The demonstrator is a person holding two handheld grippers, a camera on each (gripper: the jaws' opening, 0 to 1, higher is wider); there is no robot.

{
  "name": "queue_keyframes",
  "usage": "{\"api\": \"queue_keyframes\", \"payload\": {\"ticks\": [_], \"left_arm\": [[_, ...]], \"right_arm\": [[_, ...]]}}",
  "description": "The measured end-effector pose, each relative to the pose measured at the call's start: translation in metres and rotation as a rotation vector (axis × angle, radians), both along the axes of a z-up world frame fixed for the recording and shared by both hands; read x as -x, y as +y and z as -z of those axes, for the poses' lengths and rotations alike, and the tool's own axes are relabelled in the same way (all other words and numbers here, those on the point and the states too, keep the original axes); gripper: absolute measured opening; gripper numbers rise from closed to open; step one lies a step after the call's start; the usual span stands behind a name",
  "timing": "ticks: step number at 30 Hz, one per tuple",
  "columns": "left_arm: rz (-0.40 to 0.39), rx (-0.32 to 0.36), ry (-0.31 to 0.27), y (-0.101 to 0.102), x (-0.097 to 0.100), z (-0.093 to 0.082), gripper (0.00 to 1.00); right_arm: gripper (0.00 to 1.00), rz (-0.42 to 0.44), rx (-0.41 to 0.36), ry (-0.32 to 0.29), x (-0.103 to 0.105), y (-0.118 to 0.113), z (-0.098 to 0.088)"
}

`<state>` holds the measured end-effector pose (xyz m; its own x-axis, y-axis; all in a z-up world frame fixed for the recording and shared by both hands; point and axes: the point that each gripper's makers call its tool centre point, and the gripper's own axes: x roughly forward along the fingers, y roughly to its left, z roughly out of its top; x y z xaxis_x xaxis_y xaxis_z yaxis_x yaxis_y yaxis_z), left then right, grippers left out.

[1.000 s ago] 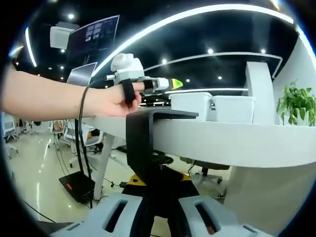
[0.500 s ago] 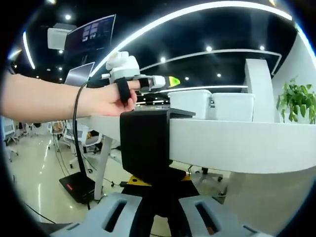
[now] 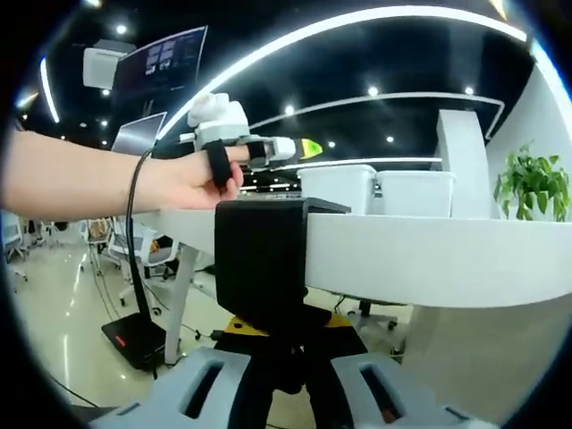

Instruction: Clamp the fixed fixture on the desktop, loosen the retaining clip, secure it to the edge of the desk, and tighten the retaining clip.

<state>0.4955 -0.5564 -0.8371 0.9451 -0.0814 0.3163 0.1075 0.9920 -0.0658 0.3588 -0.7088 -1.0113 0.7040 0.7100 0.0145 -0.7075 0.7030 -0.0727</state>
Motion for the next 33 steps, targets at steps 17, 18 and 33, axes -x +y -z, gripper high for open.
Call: {"api": "queue_keyframes", "payload": {"ticks": [17, 18, 33], "left_arm": [[0.131, 0.058, 0.009, -0.028, 0.021, 0.000, 0.31], [0.143, 0.061, 0.004, -0.032, 0.025, -0.001, 0.30], [0.374, -0.432, 0.075, -0.129, 0.075, 0.032, 0.24]], "right_arm": [[0.19, 0.020, 0.079, -0.086, 0.006, -0.004, 0.000], [0.19, 0.019, 0.076, -0.087, 0.007, -0.004, 0.000], [0.22, 0.044, 0.115, -0.157, 0.007, -0.014, -0.003]]}}
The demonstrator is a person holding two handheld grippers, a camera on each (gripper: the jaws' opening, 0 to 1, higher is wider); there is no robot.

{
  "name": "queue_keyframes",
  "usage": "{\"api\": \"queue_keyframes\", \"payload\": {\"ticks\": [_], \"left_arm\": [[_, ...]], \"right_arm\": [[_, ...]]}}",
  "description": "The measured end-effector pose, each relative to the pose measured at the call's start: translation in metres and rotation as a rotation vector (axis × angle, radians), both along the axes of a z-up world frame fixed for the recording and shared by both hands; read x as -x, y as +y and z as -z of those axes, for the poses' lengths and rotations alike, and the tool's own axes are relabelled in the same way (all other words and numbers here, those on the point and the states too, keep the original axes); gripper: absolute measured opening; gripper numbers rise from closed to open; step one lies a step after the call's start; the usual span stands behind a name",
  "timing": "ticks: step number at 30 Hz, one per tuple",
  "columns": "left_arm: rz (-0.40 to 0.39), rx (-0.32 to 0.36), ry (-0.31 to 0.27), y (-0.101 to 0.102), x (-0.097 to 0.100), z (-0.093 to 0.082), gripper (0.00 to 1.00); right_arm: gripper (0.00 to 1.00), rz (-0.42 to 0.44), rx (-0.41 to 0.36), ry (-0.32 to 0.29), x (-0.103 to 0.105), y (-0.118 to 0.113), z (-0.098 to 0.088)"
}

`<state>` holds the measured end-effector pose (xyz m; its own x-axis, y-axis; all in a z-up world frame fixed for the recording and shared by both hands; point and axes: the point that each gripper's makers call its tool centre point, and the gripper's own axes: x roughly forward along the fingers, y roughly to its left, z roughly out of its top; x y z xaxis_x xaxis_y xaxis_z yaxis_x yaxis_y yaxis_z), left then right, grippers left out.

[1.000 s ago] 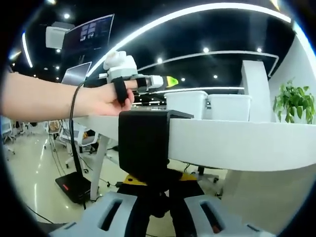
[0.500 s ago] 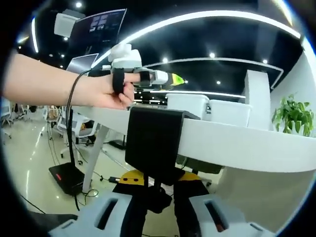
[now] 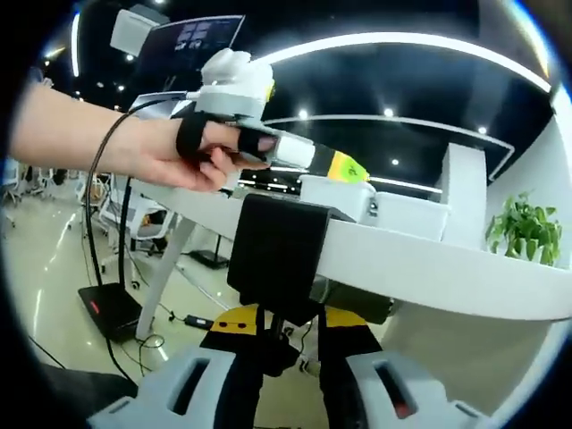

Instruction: Clamp the fixed fixture on the desktop, loosen the retaining clip, secure it to the edge of the desk, and tighten the retaining clip.

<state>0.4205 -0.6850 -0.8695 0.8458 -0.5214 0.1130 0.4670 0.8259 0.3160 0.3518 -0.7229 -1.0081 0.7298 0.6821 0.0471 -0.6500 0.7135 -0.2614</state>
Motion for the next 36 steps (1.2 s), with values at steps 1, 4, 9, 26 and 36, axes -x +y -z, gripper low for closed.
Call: {"api": "queue_keyframes", "payload": {"ticks": [1, 4, 9, 26, 36], "left_arm": [[0.016, 0.099, -0.016, -0.001, 0.007, -0.010, 0.24], [0.042, 0.298, -0.033, 0.006, 0.024, -0.031, 0.24], [0.118, 0.411, -0.051, 0.001, 0.060, -0.040, 0.19], [0.258, 0.471, -0.050, -0.025, 0.128, -0.027, 0.19], [0.288, 0.452, 0.014, -0.039, 0.137, -0.001, 0.19]], "right_arm": [[0.22, 0.003, 0.001, 0.000, 0.000, 0.000, 0.000], [0.22, 0.009, -0.001, 0.007, 0.001, 0.000, 0.000], [0.23, 0.012, -0.015, 0.011, 0.004, 0.001, 0.000], [0.23, 0.037, -0.011, -0.026, 0.015, -0.005, -0.002], [0.23, 0.035, -0.015, -0.041, 0.022, -0.006, 0.000]]}}
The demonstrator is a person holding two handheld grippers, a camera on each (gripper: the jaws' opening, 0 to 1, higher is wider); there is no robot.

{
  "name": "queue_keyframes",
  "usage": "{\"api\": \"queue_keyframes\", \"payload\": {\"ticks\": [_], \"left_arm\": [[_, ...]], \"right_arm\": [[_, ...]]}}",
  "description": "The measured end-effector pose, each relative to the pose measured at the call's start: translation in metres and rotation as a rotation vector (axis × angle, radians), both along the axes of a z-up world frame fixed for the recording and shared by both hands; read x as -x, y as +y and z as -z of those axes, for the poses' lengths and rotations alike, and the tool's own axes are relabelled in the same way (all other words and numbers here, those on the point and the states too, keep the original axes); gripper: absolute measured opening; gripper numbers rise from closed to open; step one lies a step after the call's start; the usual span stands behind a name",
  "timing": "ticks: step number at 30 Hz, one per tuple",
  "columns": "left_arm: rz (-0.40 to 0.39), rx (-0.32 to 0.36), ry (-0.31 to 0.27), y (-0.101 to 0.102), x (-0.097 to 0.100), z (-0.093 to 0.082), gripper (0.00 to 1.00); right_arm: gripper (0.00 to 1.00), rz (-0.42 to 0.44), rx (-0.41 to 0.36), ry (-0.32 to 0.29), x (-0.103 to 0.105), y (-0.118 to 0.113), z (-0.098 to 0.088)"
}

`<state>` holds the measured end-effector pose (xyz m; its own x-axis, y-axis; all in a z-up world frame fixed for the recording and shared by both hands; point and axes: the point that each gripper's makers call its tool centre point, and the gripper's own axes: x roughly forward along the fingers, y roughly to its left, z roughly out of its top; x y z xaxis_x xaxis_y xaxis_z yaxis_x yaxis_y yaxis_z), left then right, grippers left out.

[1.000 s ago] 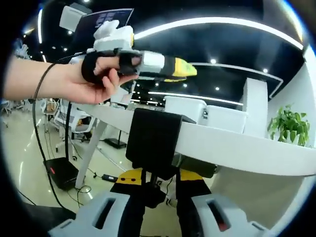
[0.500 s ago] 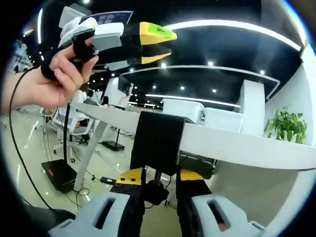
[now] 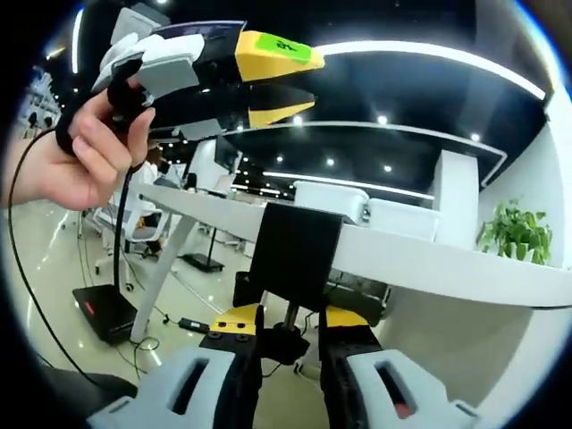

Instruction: Clamp the fixed fixture on the desktop, loosen the retaining clip, secure it to the edge of the desk, and tighten the retaining clip.

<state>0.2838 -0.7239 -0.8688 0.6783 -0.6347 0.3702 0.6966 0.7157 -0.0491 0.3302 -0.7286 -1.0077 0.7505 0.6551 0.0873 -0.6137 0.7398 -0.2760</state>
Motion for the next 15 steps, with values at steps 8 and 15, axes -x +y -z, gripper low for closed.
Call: {"api": "queue_keyframes", "payload": {"ticks": [8, 15], "left_arm": [[0.037, -0.042, 0.035, -0.014, 0.004, 0.022, 0.19], [0.065, -0.063, 0.069, -0.025, 0.004, 0.049, 0.19]], "right_arm": [[0.23, 0.034, 0.015, -0.043, 0.006, -0.007, 0.005], [0.24, 0.062, -0.045, -0.007, 0.006, -0.018, 0.009]]}}
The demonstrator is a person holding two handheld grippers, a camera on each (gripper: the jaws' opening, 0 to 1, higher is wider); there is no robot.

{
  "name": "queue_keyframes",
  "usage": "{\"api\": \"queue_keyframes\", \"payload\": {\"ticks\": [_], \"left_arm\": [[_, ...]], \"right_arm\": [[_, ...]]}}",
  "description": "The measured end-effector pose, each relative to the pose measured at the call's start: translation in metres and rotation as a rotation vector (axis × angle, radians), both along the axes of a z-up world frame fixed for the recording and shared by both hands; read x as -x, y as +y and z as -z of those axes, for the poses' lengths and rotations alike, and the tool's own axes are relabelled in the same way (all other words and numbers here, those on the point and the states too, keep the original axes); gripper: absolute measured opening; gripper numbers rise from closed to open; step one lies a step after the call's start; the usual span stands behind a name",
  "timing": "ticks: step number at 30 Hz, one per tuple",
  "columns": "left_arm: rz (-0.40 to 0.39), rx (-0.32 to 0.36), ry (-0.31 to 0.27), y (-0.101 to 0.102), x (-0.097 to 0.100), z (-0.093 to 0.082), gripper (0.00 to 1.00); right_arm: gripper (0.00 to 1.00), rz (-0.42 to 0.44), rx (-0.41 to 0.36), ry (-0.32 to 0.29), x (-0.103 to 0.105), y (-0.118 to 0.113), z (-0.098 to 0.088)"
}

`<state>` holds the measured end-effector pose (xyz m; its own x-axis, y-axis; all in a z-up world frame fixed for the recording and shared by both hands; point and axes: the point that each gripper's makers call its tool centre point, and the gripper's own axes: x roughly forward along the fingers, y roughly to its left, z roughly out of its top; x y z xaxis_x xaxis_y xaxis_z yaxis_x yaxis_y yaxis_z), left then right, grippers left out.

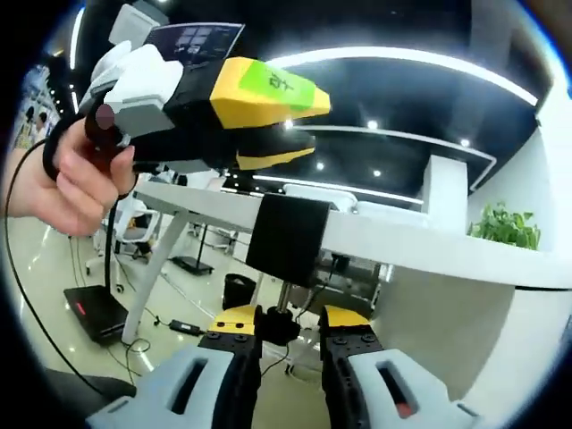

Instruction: Clamp the fixed fixture on the desktop, loosen the retaining clip, secure it to the edge of the desk, and tighten the retaining clip.

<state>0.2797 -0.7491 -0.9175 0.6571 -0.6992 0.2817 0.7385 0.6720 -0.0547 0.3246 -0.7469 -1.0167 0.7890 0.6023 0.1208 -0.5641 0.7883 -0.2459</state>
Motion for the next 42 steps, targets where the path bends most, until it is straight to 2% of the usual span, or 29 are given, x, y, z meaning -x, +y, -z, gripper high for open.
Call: {"api": "queue_keyframes", "payload": {"ticks": [3, 6, 9, 11, 13, 14, 16, 20, 23, 26, 31, 34, 35, 37, 39, 40, 42], "left_arm": [[-0.004, -0.050, -0.007, -0.002, 0.001, 0.011, 0.19], [-0.006, -0.071, -0.017, -0.003, -0.001, 0.012, 0.19], [0.021, -0.041, -0.027, -0.006, -0.005, 0.008, 0.19], [0.053, -0.054, -0.004, -0.012, -0.006, 0.014, 0.19], [0.041, -0.107, 0.036, -0.013, -0.010, 0.025, 0.19], [0.035, -0.119, 0.043, -0.013, -0.012, 0.027, 0.19], [0.030, -0.096, 0.055, -0.009, -0.014, 0.025, 0.19], [0.050, -0.060, 0.055, -0.002, -0.015, 0.018, 0.17], [0.060, -0.074, 0.046, -0.001, -0.015, 0.017, 0.15], [0.058, -0.097, 0.025, -0.002, -0.016, 0.017, 0.11], [0.075, -0.080, 0.054, 0.001, -0.021, 0.016, 0.05], [0.075, -0.105, 0.025, 0.001, -0.021, 0.022, 0.03], [0.082, -0.105, 0.037, 0.002, -0.022, 0.025, 0.02], [0.099, -0.055, 0.102, 0.004, -0.023, 0.024, 0.02], [0.101, -0.076, 0.104, 0.003, -0.022, 0.023, 0.02], [0.099, -0.101, 0.084, 0.003, -0.021, 0.024, 0.02], [0.098, -0.106, 0.067, 0.002, -0.019, 0.025, 0.02]], "right_arm": [[0.24, 0.013, -0.027, 0.018, -0.001, -0.003, 0.001], [0.24, 0.021, -0.029, 0.022, 0.002, -0.001, 0.004], [0.24, 0.038, -0.017, 0.028, 0.001, 0.004, 0.010], [0.24, 0.066, -0.004, 0.023, -0.002, 0.006, 0.011], [0.24, 0.130, 0.012, -0.002, -0.005, 0.001, 0.007], [0.24, 0.136, -0.012, 0.002, -0.005, 0.002, 0.004], [0.24, 0.148, -0.064, 0.023, -0.005, 0.000, 0.002], [0.24, 0.140, -0.076, 0.034, -0.004, 0.004, 0.005], [0.24, 0.136, -0.031, 0.006, -0.001, 0.009, 0.007], [0.25, 0.145, -0.020, 0.000, -0.006, 0.012, 0.007], [0.25, 0.167, -0.072, 0.023, -0.015, 0.014, 0.006], [0.25, 0.171, -0.091, 0.034, -0.021, 0.020, 0.007], [0.25, 0.172, -0.093, 0.036, -0.022, 0.022, 0.008], [0.25, 0.174, -0.090, 0.041, -0.025, 0.026, 0.011], [0.25, 0.178, -0.089, 0.045, -0.027, 0.028, 0.015], [0.25, 0.180, -0.088, 0.046, -0.028, 0.029, 0.016], [0.25, 0.202, -0.082, 0.032, -0.030, 0.028, 0.020]]}}
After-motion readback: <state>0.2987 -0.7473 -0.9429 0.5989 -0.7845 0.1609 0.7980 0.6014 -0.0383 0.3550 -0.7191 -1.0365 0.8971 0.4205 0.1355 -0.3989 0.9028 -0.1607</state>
